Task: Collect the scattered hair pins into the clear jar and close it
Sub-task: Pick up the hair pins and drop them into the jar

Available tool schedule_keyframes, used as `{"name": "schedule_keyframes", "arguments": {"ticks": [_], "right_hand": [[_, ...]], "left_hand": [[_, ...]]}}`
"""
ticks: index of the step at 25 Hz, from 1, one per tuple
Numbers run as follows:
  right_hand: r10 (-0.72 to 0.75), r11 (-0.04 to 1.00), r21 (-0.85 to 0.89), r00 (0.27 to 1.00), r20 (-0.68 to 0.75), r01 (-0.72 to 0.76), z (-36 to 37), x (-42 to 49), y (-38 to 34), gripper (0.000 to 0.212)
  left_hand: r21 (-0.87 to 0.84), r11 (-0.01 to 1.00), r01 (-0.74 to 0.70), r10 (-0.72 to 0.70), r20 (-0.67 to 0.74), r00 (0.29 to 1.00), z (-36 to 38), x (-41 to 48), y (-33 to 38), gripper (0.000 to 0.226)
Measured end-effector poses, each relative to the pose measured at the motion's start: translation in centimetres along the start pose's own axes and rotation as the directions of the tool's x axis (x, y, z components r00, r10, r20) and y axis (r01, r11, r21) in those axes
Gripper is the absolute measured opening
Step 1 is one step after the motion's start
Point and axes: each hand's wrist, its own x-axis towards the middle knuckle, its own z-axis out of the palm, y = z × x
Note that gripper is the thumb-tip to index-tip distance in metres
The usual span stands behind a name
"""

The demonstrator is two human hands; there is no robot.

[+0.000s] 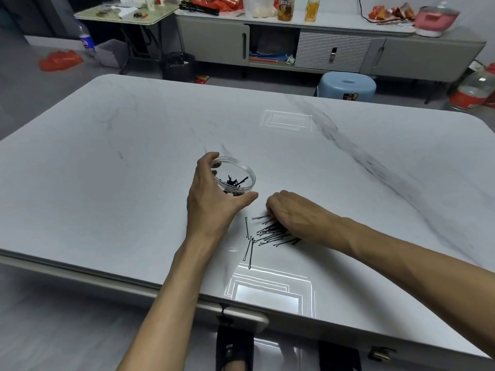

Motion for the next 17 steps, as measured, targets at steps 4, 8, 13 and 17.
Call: {"name": "schedule_keyframes", "arguments": {"ticks": [4, 8, 13, 17], "right_hand": [[0.341, 0.859, 0.442, 0.932, -0.122, -0.257, -1.3, -0.3, 1.6, 0.018], [0.398, 0.824, 0.55, 0.829, -0.393, -0.134, -5.7, 2.2, 2.2, 0.012], [0.045, 0.934, 0.353, 0.962, -0.271, 0.056, -8.9, 6.1, -0.2, 0.009], [0.347, 0.771, 0.632, 0.885, -0.311, -0.08, -7.3, 5.2, 1.3, 0.01]], "left_hand": [[-0.006, 1.0, 0.004, -0.004, -0.001, 1.0, -0.1, 0.1, -0.2, 0.092], [0.003, 1.0, -0.003, 0.003, 0.008, 1.0, 0.0, 0.0, -0.1, 0.094], [0.015, 1.0, -0.025, 0.024, 0.023, 0.999, 0.2, 0.0, 0.1, 0.093], [0.017, 1.0, 0.003, -0.002, -0.031, 1.0, -0.6, 0.2, -0.3, 0.093]]}}
